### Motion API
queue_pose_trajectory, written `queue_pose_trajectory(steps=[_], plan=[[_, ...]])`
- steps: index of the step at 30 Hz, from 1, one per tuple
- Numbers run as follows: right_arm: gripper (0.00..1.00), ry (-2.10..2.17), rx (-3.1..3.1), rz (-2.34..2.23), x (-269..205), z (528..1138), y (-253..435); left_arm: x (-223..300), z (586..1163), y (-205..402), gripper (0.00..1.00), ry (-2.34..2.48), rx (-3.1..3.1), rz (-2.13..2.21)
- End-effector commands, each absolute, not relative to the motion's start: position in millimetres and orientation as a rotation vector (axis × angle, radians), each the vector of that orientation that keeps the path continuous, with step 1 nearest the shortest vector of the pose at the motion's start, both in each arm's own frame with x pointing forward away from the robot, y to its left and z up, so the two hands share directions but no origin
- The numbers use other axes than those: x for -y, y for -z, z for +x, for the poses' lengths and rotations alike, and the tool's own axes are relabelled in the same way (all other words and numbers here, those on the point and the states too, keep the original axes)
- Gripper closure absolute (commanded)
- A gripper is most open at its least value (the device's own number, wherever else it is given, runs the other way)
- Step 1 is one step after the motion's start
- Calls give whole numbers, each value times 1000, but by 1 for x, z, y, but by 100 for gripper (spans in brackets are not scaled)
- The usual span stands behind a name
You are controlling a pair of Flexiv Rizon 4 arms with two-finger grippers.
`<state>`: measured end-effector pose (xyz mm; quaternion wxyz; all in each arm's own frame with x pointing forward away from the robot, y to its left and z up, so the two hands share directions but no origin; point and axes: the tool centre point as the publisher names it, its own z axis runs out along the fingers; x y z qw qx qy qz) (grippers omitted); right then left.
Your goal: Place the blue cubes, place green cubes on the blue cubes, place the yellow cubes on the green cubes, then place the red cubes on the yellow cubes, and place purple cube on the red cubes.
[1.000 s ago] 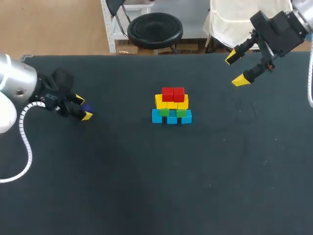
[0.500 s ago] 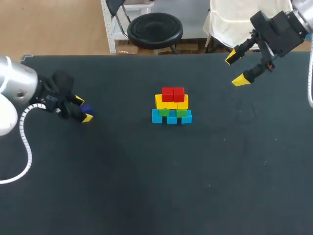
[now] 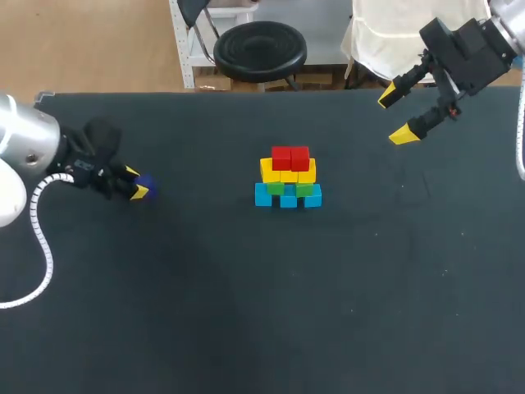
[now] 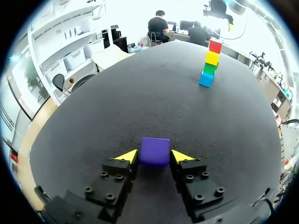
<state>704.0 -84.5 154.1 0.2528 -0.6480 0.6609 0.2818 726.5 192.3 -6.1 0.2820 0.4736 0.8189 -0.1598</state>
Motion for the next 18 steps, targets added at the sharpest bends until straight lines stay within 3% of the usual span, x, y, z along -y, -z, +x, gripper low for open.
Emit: queue_pose_trajectory(steps=[1,10,18], plan=[[0,-765,-1797,-1761,84,704,-154,-192,726,6,100,429,-2185,1277],[0,-765,-1797,-1761,84,704,-154,-185,719,0,100,437,-2194,1326],[0,-765,-1797,-1761,84,704,-154,-169,710,-39,100,452,-2136,1413]])
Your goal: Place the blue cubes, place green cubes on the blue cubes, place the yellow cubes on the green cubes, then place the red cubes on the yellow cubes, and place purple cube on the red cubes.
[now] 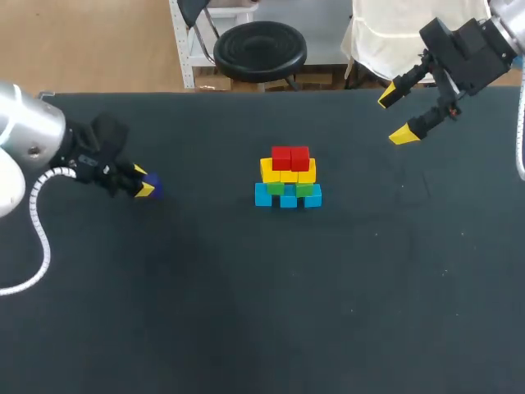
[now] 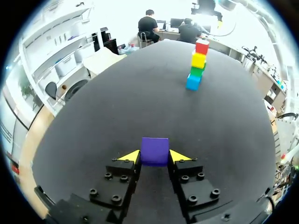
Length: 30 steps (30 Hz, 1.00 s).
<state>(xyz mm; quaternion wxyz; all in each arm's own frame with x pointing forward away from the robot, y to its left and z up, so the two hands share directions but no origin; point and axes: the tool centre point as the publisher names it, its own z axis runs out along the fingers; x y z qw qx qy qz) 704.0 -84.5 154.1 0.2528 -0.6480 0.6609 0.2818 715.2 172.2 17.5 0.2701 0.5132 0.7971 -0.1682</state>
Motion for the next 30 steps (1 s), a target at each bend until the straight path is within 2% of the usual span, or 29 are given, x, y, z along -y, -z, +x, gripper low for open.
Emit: queue_pose_trajectory(steps=[1,19,30], plan=[[0,-765,-1797,-1761,84,704,-154,-166,709,-44,100,455,-2127,1425],[0,-765,-1797,-1761,84,704,-154,-122,680,-110,100,526,-1896,1624],[0,-765,-1797,-1761,84,704,-154,-122,680,-110,100,526,-1896,1624]])
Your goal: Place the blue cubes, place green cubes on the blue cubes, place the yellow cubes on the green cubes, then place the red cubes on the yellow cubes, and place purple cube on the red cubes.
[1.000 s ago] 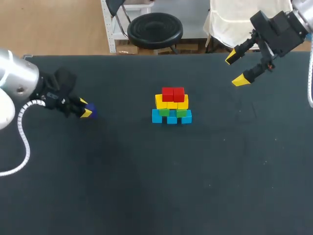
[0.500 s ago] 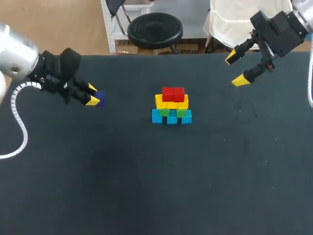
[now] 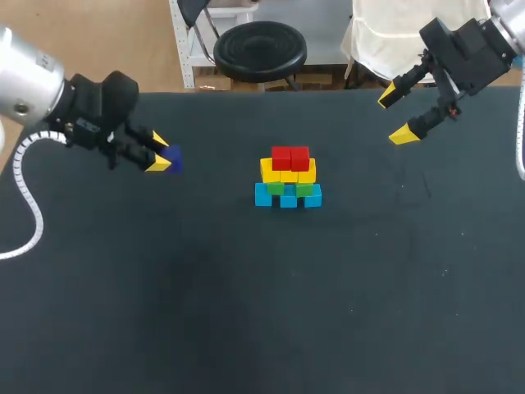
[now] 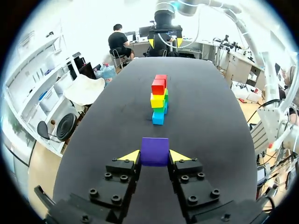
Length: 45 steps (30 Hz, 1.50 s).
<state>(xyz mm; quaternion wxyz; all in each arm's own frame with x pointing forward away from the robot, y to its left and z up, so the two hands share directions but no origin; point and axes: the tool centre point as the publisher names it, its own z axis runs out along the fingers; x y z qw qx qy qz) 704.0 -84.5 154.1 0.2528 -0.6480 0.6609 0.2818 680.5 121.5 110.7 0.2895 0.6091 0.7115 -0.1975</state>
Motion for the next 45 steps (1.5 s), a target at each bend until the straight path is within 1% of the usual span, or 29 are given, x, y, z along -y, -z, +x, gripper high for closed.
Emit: queue_pose_trajectory(steps=[1,17,25,38,45], plan=[[0,-765,-1797,-1761,84,704,-154,-122,680,-110,100,526,-1896,1624],[0,-765,-1797,-1761,84,704,-154,-122,680,-110,100,526,-1896,1624],[0,-765,-1797,-1761,84,704,-154,-77,669,-127,100,511,-1827,1769],[0,-765,-1797,-1761,84,704,-154,-31,656,-152,100,470,-1807,1830],[0,-765,-1797,-1761,84,704,-154,-11,654,-154,100,502,-1750,1836]])
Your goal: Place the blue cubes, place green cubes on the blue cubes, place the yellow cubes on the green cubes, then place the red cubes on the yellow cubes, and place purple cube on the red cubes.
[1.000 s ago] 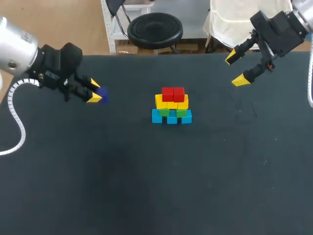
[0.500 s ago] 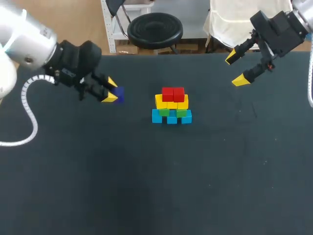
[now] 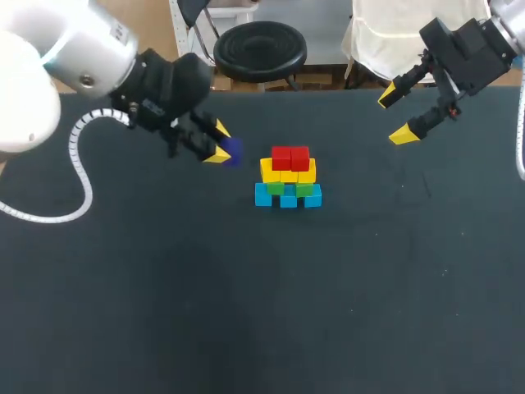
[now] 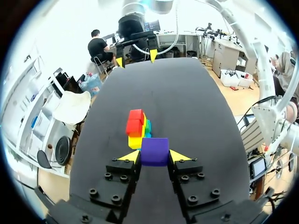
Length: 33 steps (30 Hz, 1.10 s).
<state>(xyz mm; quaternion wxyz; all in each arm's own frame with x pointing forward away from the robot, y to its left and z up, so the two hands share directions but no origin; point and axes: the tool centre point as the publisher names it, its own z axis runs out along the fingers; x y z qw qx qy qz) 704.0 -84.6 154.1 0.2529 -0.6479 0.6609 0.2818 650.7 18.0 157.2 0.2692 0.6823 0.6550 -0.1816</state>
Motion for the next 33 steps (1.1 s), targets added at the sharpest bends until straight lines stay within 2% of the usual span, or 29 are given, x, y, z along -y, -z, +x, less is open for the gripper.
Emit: queue_pose_trajectory(steps=[1,24,33], plan=[[0,-765,-1797,-1761,84,704,-154,-9,656,-154,100,505,-1745,1826],[0,-765,-1797,-1761,84,704,-154,-9,656,-154,100,505,-1745,1826],[0,-765,-1797,-1761,84,704,-154,23,677,-155,100,528,-1809,1873]])
